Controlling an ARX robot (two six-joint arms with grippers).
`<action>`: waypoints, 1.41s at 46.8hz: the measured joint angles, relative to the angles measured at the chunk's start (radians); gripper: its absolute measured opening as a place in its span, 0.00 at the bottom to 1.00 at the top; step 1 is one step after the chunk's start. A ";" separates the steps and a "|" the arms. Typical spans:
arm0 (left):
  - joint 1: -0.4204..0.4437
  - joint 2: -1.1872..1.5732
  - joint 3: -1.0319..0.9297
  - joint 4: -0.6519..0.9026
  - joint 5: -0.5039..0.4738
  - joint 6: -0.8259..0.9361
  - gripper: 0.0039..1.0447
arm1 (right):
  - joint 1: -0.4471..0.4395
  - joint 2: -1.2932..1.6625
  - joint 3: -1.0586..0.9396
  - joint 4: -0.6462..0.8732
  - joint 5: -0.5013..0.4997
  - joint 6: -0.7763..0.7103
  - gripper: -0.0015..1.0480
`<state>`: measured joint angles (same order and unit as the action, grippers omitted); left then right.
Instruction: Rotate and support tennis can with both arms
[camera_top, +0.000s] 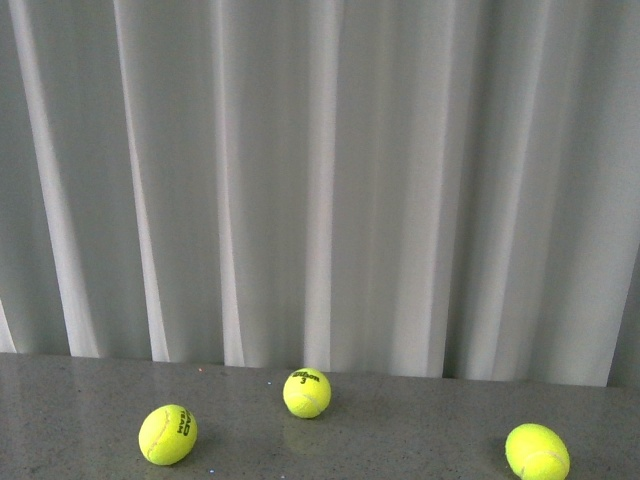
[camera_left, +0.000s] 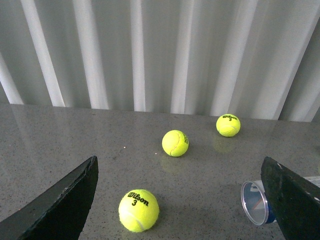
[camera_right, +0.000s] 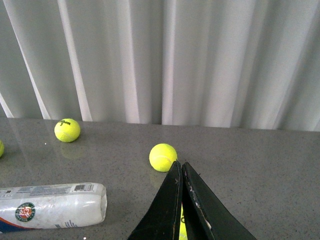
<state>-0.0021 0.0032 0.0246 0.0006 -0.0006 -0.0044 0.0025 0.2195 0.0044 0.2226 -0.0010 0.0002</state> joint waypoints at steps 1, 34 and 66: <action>0.000 0.000 0.000 0.000 0.000 0.000 0.94 | 0.000 -0.005 0.000 -0.005 0.000 0.000 0.03; 0.000 -0.001 0.000 0.000 0.000 0.000 0.94 | 0.000 -0.215 0.000 -0.221 -0.001 -0.001 0.39; 0.000 -0.001 0.000 0.000 0.000 0.000 0.94 | 0.000 -0.215 0.000 -0.221 -0.001 -0.001 0.93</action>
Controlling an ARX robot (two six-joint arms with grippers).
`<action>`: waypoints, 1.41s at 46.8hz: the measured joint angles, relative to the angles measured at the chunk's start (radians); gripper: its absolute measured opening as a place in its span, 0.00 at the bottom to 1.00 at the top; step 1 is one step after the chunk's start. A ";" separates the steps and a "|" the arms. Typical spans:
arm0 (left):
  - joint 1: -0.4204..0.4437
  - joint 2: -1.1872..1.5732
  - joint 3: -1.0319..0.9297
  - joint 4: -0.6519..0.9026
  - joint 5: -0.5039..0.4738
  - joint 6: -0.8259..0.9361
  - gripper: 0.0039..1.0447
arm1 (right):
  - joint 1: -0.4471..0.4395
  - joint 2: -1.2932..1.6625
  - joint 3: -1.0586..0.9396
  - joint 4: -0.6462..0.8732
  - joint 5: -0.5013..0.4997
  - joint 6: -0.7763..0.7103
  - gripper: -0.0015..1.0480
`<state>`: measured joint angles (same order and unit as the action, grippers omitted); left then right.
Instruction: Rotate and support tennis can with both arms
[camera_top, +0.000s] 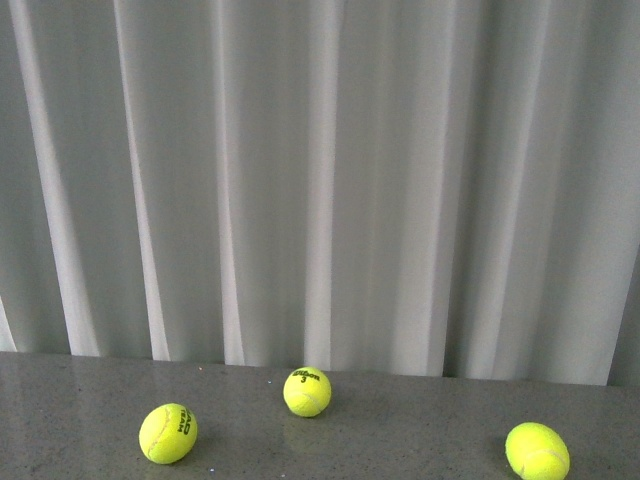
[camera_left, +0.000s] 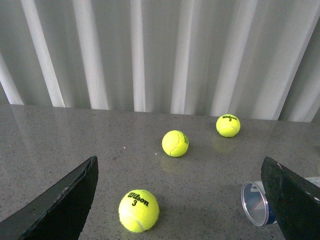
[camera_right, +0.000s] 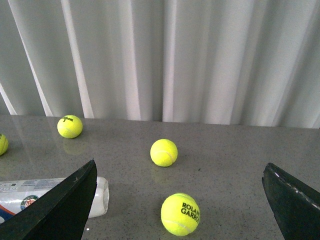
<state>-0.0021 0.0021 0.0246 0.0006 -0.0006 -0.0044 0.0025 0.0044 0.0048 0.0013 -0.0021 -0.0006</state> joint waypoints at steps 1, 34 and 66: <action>0.000 0.000 0.000 0.000 0.000 0.000 0.94 | 0.000 0.000 0.000 0.000 0.000 0.000 0.93; 0.136 0.975 0.366 0.182 0.474 -0.310 0.94 | 0.000 0.000 0.000 0.000 0.000 0.000 0.93; -0.043 1.868 0.627 0.449 0.582 -0.270 0.94 | 0.000 -0.001 0.000 0.000 0.000 0.000 0.93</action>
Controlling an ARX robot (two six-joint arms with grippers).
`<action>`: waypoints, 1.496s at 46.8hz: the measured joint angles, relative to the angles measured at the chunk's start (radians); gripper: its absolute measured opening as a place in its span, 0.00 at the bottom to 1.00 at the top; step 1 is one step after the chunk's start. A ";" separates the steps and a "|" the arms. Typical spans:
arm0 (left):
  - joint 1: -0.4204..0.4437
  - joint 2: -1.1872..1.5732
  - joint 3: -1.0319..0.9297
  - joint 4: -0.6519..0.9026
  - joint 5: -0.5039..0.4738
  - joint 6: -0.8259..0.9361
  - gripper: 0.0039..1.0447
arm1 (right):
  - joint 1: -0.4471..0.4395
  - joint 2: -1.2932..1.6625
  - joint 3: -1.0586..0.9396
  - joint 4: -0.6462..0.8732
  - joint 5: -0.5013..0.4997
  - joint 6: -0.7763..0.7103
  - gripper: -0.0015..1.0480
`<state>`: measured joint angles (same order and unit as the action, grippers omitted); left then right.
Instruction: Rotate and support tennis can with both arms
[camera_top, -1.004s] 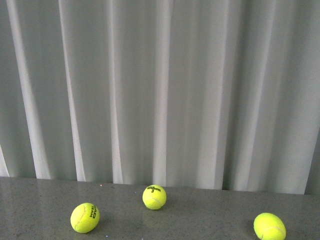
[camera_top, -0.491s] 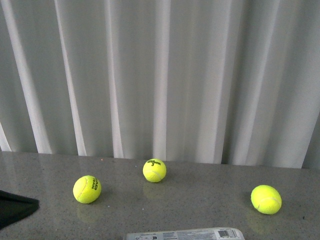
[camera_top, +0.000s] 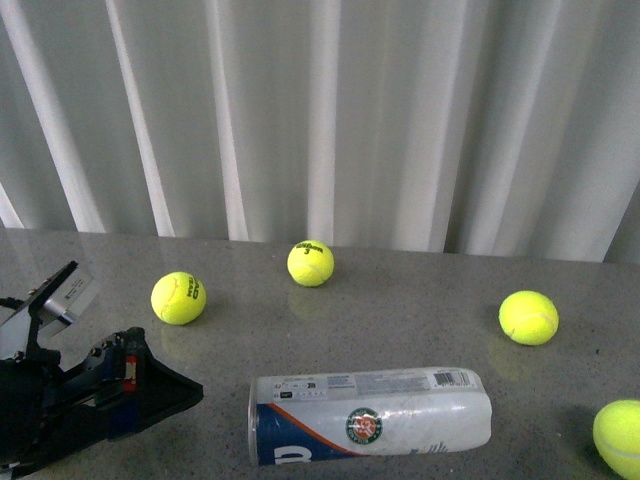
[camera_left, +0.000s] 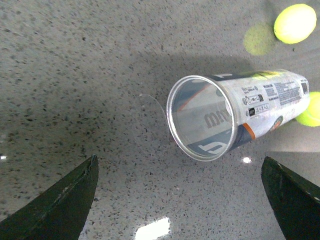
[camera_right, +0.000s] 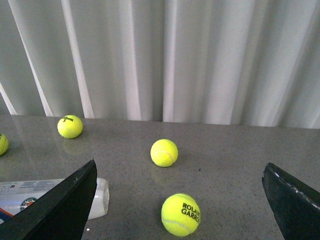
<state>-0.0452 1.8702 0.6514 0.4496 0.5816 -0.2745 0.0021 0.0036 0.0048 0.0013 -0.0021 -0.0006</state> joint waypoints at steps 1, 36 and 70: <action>-0.003 0.002 0.001 0.000 0.003 0.001 0.94 | 0.000 0.000 0.000 0.000 0.000 0.000 0.93; -0.145 0.172 0.142 0.062 0.061 -0.100 0.94 | 0.000 0.000 0.000 0.000 0.000 0.000 0.93; -0.213 0.294 0.222 0.134 0.082 -0.310 0.56 | 0.000 0.000 0.000 0.000 0.000 0.000 0.93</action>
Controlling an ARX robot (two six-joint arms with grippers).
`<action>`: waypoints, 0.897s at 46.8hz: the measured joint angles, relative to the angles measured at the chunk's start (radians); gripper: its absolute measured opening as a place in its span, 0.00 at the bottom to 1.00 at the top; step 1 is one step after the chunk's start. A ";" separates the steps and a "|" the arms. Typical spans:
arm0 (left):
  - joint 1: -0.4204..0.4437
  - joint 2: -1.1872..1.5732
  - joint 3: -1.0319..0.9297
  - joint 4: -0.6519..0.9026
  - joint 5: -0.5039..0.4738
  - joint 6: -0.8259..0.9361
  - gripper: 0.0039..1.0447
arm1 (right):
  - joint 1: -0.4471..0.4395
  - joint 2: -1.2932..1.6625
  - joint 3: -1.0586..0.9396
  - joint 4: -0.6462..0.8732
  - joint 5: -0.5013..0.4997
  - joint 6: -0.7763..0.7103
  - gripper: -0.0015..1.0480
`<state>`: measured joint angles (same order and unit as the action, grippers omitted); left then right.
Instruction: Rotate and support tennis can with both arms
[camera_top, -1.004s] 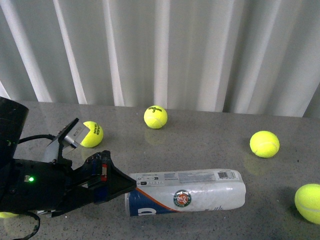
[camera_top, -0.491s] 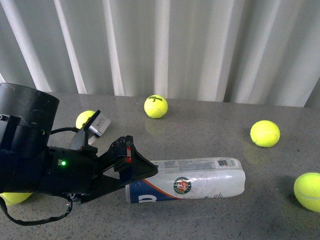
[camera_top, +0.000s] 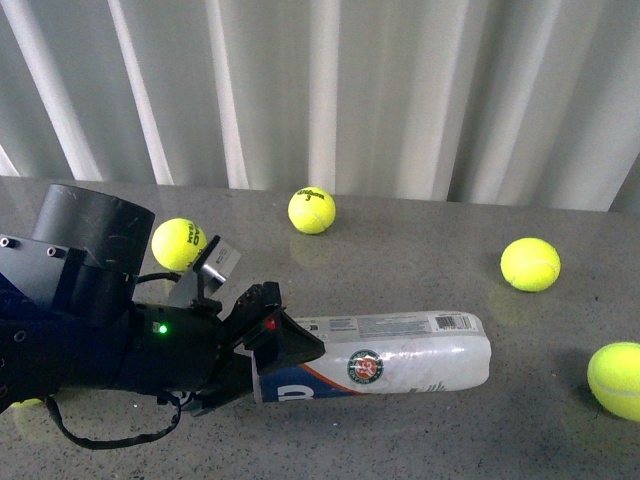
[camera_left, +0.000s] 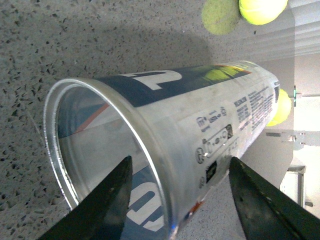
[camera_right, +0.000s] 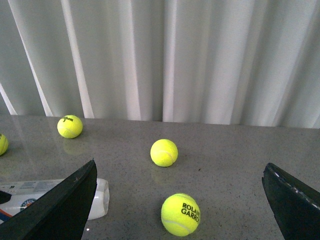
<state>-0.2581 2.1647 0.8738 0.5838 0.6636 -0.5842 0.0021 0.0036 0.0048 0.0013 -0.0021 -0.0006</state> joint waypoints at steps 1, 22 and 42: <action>0.000 0.000 0.000 0.002 0.000 -0.003 0.55 | 0.000 0.000 0.000 0.000 0.000 0.000 0.93; 0.011 -0.121 -0.031 0.050 0.051 -0.208 0.03 | 0.000 0.000 0.000 0.000 0.000 0.000 0.93; 0.026 -0.476 0.243 -0.706 -0.047 0.119 0.03 | 0.000 0.000 0.000 0.000 0.000 0.000 0.93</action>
<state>-0.2317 1.6886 1.1172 -0.1223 0.6163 -0.4656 0.0021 0.0036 0.0048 0.0013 -0.0021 -0.0006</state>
